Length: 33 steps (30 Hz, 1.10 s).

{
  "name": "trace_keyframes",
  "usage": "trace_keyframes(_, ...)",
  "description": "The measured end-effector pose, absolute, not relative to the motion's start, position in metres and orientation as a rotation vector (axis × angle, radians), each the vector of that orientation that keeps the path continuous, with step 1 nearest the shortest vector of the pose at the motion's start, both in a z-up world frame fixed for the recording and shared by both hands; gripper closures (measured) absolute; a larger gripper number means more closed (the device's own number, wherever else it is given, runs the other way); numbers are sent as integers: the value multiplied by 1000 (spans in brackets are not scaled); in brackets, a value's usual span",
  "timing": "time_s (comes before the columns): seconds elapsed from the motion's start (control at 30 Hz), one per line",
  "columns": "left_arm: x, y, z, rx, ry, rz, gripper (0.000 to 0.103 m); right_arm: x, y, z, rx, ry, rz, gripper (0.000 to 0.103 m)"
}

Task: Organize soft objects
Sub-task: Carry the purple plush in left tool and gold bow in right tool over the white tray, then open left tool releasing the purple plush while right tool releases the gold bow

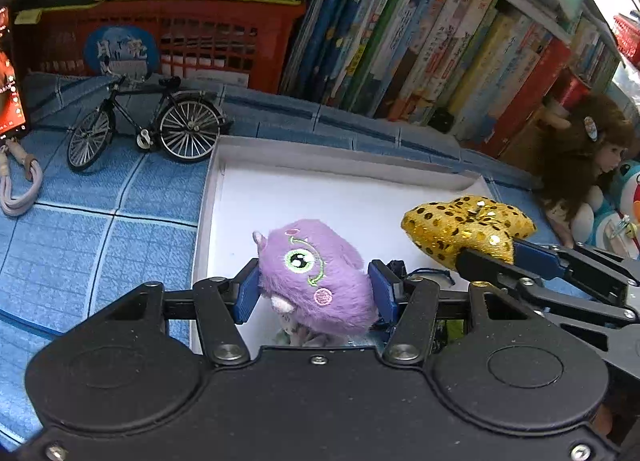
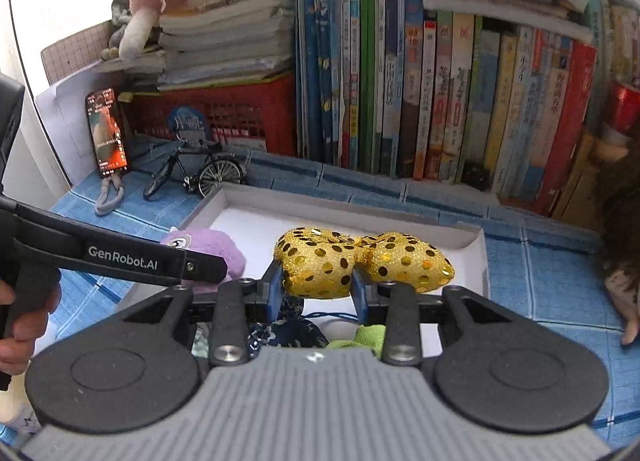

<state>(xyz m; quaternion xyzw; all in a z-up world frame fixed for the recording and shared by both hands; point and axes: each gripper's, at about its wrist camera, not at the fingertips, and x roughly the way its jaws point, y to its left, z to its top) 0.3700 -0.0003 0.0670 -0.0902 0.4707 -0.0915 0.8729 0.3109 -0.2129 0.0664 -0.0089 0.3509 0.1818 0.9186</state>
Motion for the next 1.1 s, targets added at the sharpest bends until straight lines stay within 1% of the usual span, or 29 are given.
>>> trace_keyframes(0.3,377,-2,56,-202,1013,-193,48,326,-223,47,13,811,342,63)
trace_keyframes(0.97,379,-4,46,-197,1043,-188,47,331,-222,35,21,834,362,61)
trace_keyframes(1.0,379,-4,46,-198,1044,-185,47,330,-223,35,25,831,362,59)
trace_keyframes(1.03,379,-4,46,-199,1044,-183,47,330,-224,35,29,828,360,53)
trace_keyframes(1.07,379,-4,47,-198,1044,-181,47,330,-225,35,36,824,357,49)
trace_keyframes(1.1,378,-5,47,-197,1043,-179,47,329,-227,36,46,817,358,47)
